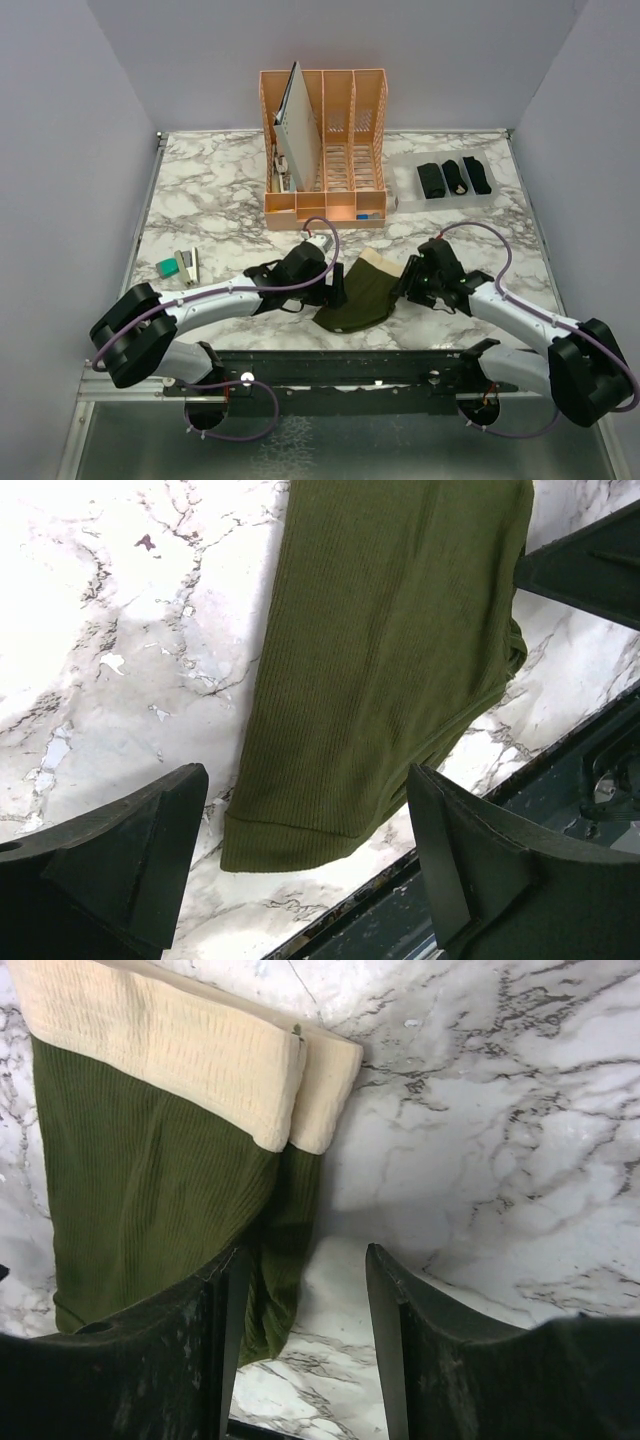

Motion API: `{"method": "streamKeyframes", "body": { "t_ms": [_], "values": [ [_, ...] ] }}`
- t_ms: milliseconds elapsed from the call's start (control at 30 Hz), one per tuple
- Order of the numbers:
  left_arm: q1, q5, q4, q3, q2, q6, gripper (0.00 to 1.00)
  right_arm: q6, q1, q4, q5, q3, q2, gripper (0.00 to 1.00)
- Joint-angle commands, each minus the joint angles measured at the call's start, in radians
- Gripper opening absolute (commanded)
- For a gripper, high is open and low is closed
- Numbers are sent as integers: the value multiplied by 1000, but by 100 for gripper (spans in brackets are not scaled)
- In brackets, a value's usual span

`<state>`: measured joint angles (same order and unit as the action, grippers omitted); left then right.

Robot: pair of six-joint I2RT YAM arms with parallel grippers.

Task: Roll the underwear
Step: Fold the underwear at the center of the board.

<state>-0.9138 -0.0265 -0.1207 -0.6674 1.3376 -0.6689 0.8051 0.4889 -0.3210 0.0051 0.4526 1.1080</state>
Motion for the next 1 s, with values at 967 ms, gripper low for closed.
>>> {"method": "streamKeyframes", "body": {
  "t_ms": [967],
  "values": [
    [40, -32, 22, 0, 43, 11, 87, 72, -4, 122, -68, -26, 92, 38]
  ]
}}
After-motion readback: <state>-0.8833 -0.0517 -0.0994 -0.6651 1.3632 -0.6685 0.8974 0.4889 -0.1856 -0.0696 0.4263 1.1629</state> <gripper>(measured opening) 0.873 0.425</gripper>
